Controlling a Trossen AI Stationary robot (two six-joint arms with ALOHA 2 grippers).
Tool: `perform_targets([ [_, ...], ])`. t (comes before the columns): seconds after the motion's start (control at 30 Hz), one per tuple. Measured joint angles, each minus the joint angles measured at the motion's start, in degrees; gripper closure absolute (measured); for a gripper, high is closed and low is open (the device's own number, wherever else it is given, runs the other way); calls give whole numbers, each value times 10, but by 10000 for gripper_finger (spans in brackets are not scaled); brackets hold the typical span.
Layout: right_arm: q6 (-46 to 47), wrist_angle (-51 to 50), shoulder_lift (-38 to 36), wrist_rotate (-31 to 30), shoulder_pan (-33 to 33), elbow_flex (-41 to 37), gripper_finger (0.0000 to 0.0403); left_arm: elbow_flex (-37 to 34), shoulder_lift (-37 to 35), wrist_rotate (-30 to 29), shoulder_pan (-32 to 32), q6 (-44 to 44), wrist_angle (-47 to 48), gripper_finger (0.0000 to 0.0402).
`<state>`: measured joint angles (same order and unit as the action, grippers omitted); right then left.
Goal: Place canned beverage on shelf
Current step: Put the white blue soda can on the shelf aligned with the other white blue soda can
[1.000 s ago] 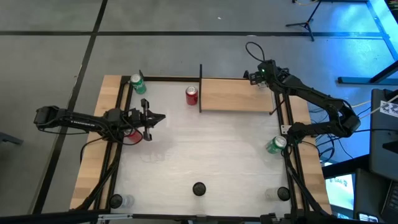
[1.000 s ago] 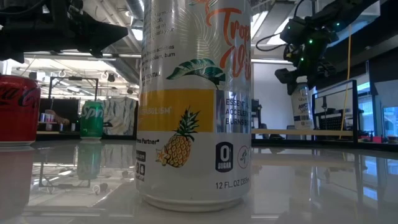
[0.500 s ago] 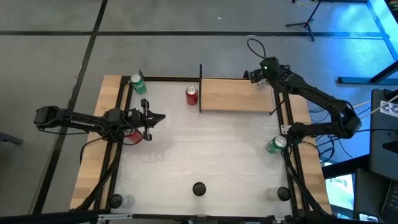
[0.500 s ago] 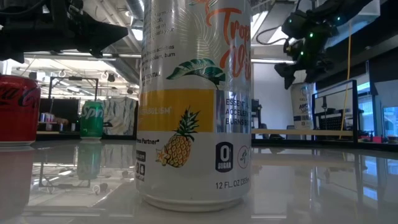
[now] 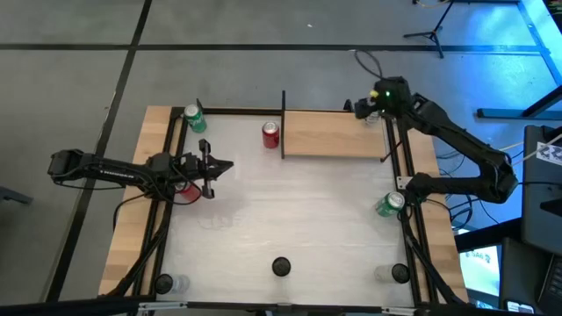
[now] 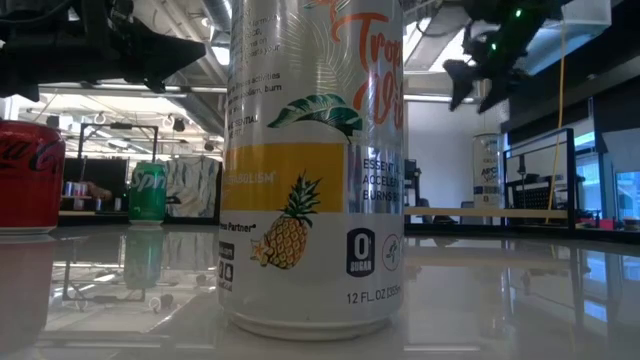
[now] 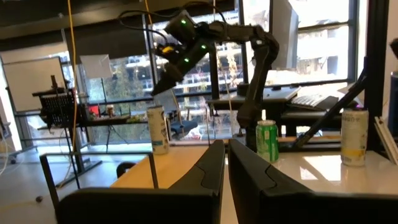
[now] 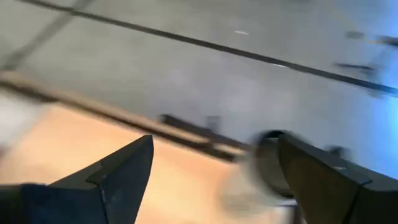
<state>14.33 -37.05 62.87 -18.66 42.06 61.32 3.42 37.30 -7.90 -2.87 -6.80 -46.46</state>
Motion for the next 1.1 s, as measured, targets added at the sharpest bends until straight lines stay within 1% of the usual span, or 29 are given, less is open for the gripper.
perform_targets([
  [0.07,-9,0,-7,13,-37,0,65,0,0,0,0,-13,-5,386],
  [0.13,-11,3,-8,13,-87,0,65,0,0,-3,0,-16,-3,386],
  [0.23,-12,29,-7,13,-168,-20,65,0,0,-10,0,-9,-1,380],
  [0.3,-13,68,-7,13,-222,-40,65,0,0,-10,0,-1,5,369],
  [0.37,-13,116,-7,13,-276,-68,65,0,0,-10,0,10,6,352],
  [0.47,-16,205,-6,13,-350,-117,65,0,0,-9,0,25,8,314],
  [0.6,-38,344,-7,13,-429,-186,65,1,1,39,0,33,11,251],
  [0.73,-62,442,-7,12,-474,-223,65,24,13,46,0,32,34,184],
  [0.87,-88,472,-6,12,-495,-230,65,76,40,46,3,33,115,135],
  [1.0,-112,492,-6,13,-501,-230,65,159,77,46,21,33,211,116],
  [1.1,-126,515,-1,15,-501,-230,65,239,99,42,46,35,337,117],
])
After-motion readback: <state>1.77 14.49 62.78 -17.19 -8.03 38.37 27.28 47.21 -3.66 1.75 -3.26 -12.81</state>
